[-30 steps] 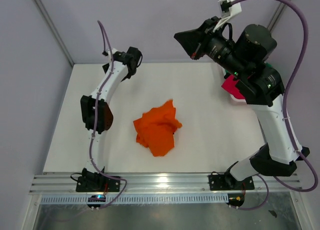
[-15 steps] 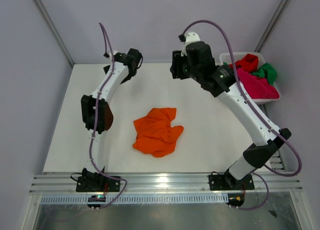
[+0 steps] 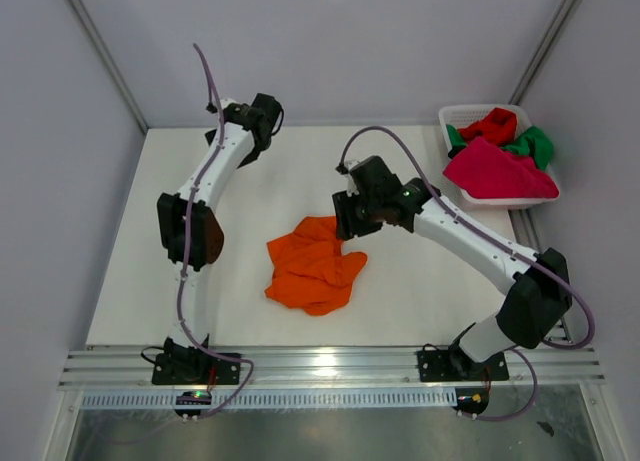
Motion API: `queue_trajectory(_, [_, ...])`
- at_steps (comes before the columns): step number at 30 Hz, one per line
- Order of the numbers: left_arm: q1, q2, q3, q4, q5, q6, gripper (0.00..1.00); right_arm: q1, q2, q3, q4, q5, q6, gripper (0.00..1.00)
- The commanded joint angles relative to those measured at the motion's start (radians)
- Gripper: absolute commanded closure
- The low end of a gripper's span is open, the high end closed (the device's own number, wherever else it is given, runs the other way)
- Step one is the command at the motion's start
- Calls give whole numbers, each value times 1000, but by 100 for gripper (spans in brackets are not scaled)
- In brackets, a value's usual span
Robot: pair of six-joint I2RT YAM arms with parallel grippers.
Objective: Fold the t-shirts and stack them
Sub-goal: Flatten out the tshirt
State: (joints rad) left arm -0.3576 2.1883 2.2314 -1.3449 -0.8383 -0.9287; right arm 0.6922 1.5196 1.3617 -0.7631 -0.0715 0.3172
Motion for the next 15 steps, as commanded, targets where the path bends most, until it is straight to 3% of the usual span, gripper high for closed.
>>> queue_trajectory(1, [3,-30,-1,-287,31,16,43,12,-45,-107,215,-220,-4,50])
queue_trajectory(7, [2,-33,-16,-281,34,25,40,13,56,-191,350,-303,-6,51])
queue_trajectory(15, [2,-51,-52,-283,15,33,40,13,154,-202,358,-284,-30,51])
